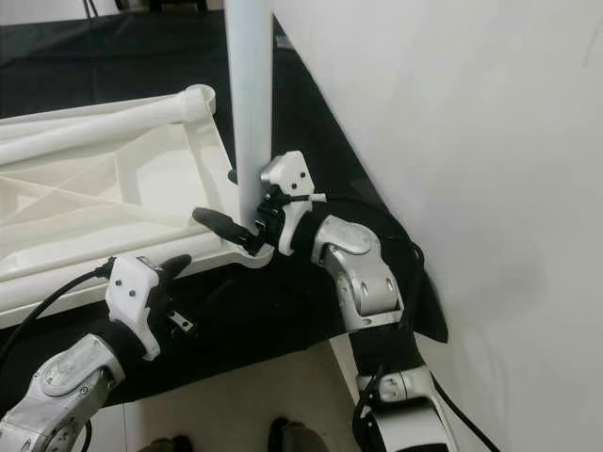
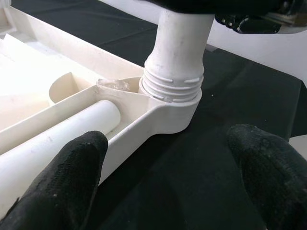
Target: Building children table
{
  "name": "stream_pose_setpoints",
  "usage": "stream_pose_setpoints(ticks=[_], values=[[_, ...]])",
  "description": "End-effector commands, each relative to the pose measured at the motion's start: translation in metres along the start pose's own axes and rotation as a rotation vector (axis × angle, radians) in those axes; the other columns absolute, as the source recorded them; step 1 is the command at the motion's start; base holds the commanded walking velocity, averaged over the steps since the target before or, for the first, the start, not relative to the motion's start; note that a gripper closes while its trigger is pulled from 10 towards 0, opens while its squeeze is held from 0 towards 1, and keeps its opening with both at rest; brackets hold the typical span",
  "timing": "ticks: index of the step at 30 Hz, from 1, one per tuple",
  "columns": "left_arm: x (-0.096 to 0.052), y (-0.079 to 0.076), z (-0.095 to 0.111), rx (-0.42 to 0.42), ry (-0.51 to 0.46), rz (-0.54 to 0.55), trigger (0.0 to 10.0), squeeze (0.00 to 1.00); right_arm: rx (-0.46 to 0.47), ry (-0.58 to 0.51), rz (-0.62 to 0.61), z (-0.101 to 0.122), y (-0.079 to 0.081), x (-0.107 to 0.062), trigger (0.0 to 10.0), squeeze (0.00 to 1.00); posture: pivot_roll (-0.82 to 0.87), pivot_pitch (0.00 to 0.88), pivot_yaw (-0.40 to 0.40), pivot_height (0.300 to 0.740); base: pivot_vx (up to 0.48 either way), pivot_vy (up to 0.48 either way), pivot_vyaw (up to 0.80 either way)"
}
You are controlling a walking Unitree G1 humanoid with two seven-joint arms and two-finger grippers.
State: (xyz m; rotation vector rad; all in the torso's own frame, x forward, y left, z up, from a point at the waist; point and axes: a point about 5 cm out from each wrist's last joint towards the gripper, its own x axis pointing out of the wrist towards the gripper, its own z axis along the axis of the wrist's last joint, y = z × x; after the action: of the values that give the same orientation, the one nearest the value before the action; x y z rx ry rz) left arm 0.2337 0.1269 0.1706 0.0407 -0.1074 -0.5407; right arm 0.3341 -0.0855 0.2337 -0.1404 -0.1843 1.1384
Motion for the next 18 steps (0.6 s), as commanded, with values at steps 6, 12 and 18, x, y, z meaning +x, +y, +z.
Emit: stream_pose_setpoints(ticks=[6,12,18], values=[[-0.002,0.0,-0.006,-0.005,0.017,0.02,10.0,0.0,-0.019,-0.001,0.22,0.009,-0.008,0.001,0.0,0.0,0.09,0.197,-0.125,0.74,0.0,0.0,0.0],[-0.003,-0.001,-0.005,-0.005,0.017,0.02,10.0,0.0,-0.01,-0.001,0.256,0.012,-0.016,-0.001,0.0,0.0,0.09,0.21,-0.122,0.74,0.0,0.0,0.0],[-0.003,-0.001,-0.006,-0.007,0.019,0.018,10.0,0.0,-0.023,0.04,0.18,0.001,-0.023,-0.006,0.0,0.0,0.08,0.216,-0.122,0.74,0.0,0.0,0.0]])
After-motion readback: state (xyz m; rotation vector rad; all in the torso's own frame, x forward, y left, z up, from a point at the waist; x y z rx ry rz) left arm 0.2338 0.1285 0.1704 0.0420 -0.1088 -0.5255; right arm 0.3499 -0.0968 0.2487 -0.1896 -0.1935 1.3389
